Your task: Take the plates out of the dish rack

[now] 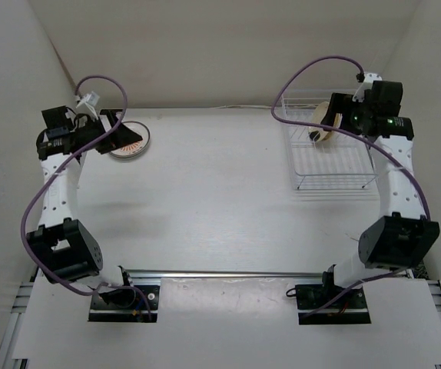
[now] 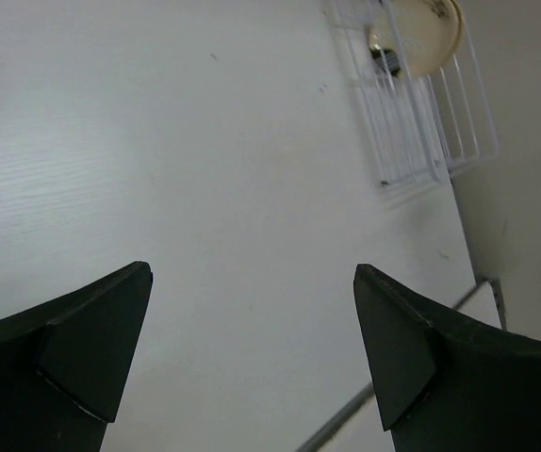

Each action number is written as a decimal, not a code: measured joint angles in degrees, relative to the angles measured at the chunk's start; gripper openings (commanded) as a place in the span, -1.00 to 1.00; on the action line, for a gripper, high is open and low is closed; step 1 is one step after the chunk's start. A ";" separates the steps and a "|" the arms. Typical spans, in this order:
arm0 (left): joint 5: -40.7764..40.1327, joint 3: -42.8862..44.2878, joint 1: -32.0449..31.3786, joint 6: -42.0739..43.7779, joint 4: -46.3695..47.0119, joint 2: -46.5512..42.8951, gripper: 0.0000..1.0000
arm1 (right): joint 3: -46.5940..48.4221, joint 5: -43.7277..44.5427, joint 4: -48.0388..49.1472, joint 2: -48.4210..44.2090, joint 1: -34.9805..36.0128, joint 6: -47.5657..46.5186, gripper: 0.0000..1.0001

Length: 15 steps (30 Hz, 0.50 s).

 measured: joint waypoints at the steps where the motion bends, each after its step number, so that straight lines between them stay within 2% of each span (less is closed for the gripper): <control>1: 1.22 -1.70 -0.66 0.52 -0.15 -1.33 1.00 | 0.66 1.42 0.79 1.81 0.00 -0.59 0.99; 9: 2.99 -9.55 -3.45 3.32 -1.79 -7.85 1.00 | 10.34 9.38 3.58 18.14 0.42 -8.92 0.99; 12: 3.10 -10.84 -3.34 3.74 -1.53 -10.34 1.00 | 12.76 11.43 4.72 21.57 0.61 -11.26 0.67; 13: 3.28 -11.23 -3.34 3.96 -1.44 -10.95 1.00 | 13.60 12.13 4.92 22.43 0.72 -12.04 0.31; 15: 3.69 -11.98 -3.34 4.17 -1.46 -11.58 1.00 | 15.56 13.38 5.81 24.11 1.01 -13.46 -0.01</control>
